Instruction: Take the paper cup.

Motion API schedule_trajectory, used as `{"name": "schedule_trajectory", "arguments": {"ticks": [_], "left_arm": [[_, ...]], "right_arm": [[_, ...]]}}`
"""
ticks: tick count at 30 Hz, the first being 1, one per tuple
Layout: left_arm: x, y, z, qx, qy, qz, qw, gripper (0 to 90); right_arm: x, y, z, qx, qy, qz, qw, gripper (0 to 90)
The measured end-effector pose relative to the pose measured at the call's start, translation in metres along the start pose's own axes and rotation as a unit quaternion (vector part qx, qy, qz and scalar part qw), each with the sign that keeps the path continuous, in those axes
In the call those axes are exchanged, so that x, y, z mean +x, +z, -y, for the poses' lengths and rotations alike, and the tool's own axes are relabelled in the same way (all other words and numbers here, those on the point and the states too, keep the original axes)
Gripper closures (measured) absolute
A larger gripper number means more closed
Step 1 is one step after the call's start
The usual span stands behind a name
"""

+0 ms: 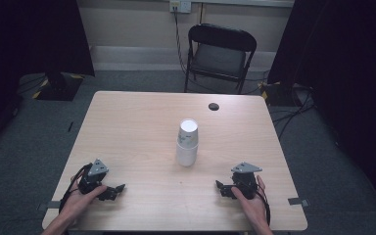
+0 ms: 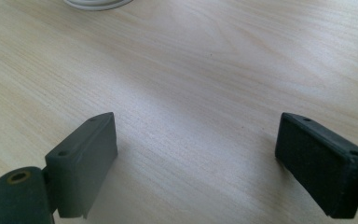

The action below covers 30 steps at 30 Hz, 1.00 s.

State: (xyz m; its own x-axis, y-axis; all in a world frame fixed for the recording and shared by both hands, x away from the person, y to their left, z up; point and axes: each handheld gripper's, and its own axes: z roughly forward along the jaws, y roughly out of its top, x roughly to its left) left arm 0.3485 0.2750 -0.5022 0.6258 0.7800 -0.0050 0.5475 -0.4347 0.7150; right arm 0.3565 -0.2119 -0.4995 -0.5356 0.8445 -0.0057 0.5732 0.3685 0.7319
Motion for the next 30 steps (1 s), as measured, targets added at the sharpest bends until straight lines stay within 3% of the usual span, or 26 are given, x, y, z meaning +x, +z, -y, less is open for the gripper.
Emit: {"name": "schedule_trajectory", "arguments": {"ticks": [5,13,18,21,22,24,25,30], "left_arm": [[0.0,0.001,-0.001,0.0,-0.002,-0.002,1.0,0.0],[0.0,0.001,-0.001,0.0,-0.002,-0.002,1.0,0.0],[0.0,0.001,-0.001,0.0,-0.002,-0.002,1.0,0.0],[0.0,0.001,-0.001,0.001,-0.001,-0.002,1.0,0.0],[0.0,0.001,-0.001,0.0,-0.002,-0.002,1.0,0.0],[0.0,0.001,-0.001,0.001,-0.001,-0.002,1.0,0.0],[0.0,0.001,-0.001,0.0,-0.002,-0.002,1.0,0.0],[0.0,0.001,-0.001,0.0,-0.002,-0.002,1.0,0.0]], "right_arm": [[0.0,0.0,0.0,-0.001,0.008,0.001,1.0,12.7],[0.009,-0.002,-0.008,-0.009,-0.009,-0.045,0.9989,14.7],[0.017,-0.012,-0.02,-0.046,-0.01,-0.071,0.9964,17.4],[0.02,-0.019,-0.029,-0.062,-0.015,-0.076,0.9951,19.8],[0.022,-0.026,-0.037,-0.085,-0.014,-0.07,0.9938,19.3],[0.024,-0.029,-0.04,-0.092,-0.016,-0.07,0.9932,19.7],[0.025,-0.031,-0.046,-0.104,-0.015,-0.079,0.9914,20.1],[0.03,-0.027,-0.061,-0.109,-0.029,-0.093,0.9893,20.6]]}}
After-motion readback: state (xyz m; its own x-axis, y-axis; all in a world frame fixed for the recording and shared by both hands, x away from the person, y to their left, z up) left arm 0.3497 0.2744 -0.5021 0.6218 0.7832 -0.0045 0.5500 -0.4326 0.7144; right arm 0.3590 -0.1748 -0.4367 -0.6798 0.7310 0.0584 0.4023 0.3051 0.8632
